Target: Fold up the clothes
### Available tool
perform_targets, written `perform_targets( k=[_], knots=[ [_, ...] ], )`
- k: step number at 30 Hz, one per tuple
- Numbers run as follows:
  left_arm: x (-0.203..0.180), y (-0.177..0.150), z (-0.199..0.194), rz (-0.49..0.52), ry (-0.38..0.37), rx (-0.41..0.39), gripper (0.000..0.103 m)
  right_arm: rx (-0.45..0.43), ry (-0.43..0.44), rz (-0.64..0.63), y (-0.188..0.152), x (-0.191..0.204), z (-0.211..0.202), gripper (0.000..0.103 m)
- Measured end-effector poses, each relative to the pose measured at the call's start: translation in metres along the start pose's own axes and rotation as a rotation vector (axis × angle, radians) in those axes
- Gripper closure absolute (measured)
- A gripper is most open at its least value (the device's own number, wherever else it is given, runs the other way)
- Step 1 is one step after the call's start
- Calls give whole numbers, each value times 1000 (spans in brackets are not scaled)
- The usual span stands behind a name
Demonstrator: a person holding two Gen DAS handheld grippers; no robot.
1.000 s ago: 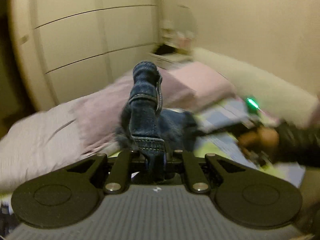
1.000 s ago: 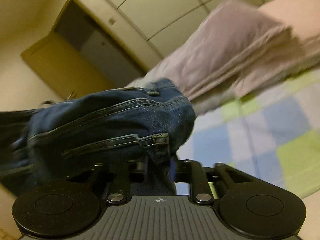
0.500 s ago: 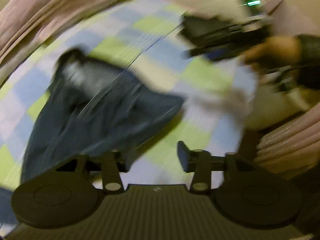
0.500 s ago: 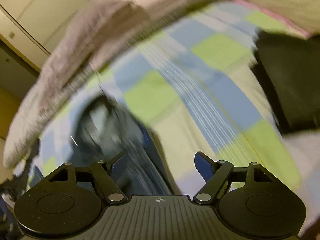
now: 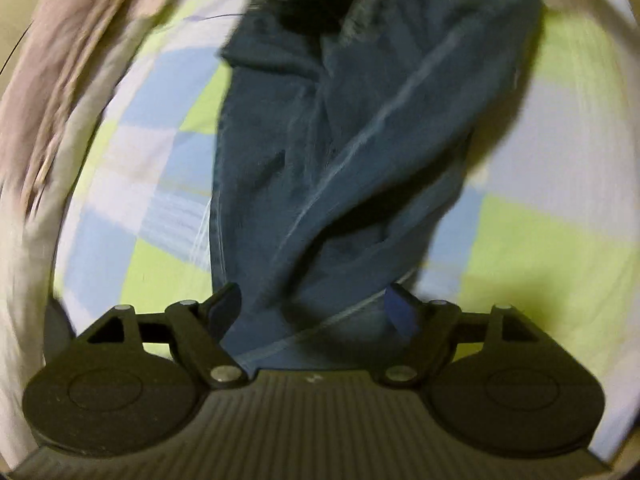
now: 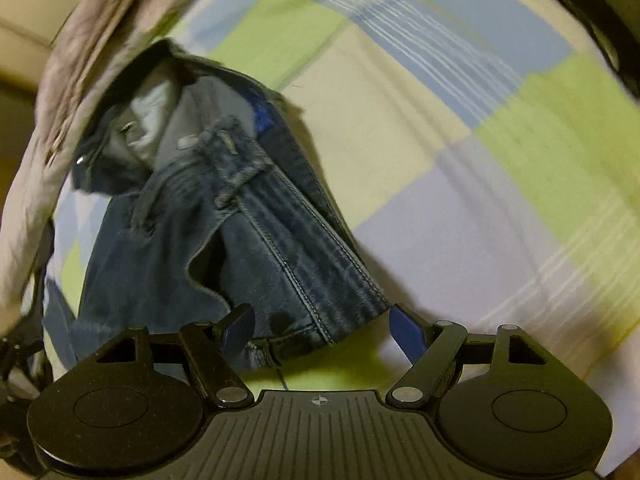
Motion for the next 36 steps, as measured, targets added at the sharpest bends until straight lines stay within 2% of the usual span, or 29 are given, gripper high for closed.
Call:
perform_targets(
  k=[2, 4, 5, 6, 7, 9, 10, 12, 16, 18, 21, 24, 26, 27, 28, 29, 30, 32, 33, 34, 36],
  knots=[
    [7, -7, 16, 75, -30, -10, 27, 13, 46, 74, 0, 0, 6, 26],
    [13, -13, 28, 88, -85, -29, 26, 24, 64, 135, -6, 2, 11, 26],
    [14, -14, 29, 66, -120, -28, 26, 27, 65, 161, -8, 4, 14, 37],
    [15, -15, 29, 42, -154, -26, 35, 22, 56, 168, -11, 7, 16, 78],
    [15, -16, 29, 17, -189, -24, 64, 24, 52, 163, -13, 11, 18, 86],
    [11, -18, 25, 0, -215, 7, 93, 3, 18, 113, -12, 21, 13, 89],
    [6, -18, 18, 24, -198, 10, 98, -12, 16, 78, -9, 27, 5, 90],
    [-9, -14, -7, 40, -217, -20, 100, -40, 10, 38, -3, 32, -12, 92],
    [-71, 5, -71, 97, -267, -91, 100, -90, -32, 8, 7, 11, -66, 93],
    [-116, 15, -94, 95, -326, -98, 101, -103, -81, -12, 4, -9, -94, 93],
    [-181, 21, -104, 36, -433, -68, 99, -57, -182, -14, -15, -48, -105, 92],
    [-177, 7, -104, -12, -406, -45, 93, -8, -279, -13, -34, -85, -115, 91],
    [-172, -2, -104, -44, -386, -30, 90, 26, -299, 2, -41, -90, -109, 87],
    [-170, -7, -104, -60, -376, -22, 84, 24, -325, -27, -41, -87, -108, 72],
    [-168, -11, -104, -76, -366, -15, 74, 16, -359, -78, -39, -79, -108, 64],
    [-166, -16, -104, -92, -356, -7, 69, 8, -393, -129, -37, -72, -108, 45],
    [-164, -21, -104, -108, -346, 1, 59, -3, -426, -180, -35, -64, -108, 39],
    [-160, -30, -105, -140, -326, 16, 47, -48, -468, -272, -29, -41, -110, 39],
    [-148, -35, -97, -96, -285, 13, 40, -61, -463, -303, -27, -29, -108, 39],
    [-135, -39, -89, -48, -241, 10, 39, -67, -439, -331, -28, -15, -104, 39],
    [-123, -42, -70, 89, -221, -3, 39, -76, -391, -387, -31, 12, -96, 39]
  ],
)
Point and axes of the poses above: each gripper's, at about its wrist camera, not at the fingertips, and z roughly the way its jaws point, x to its left, y to its top, the point moved 8 cm from there along z, roughly the way its jaws point, and after that the axes turned 7 degrees about -x, right-handed, at the moved point
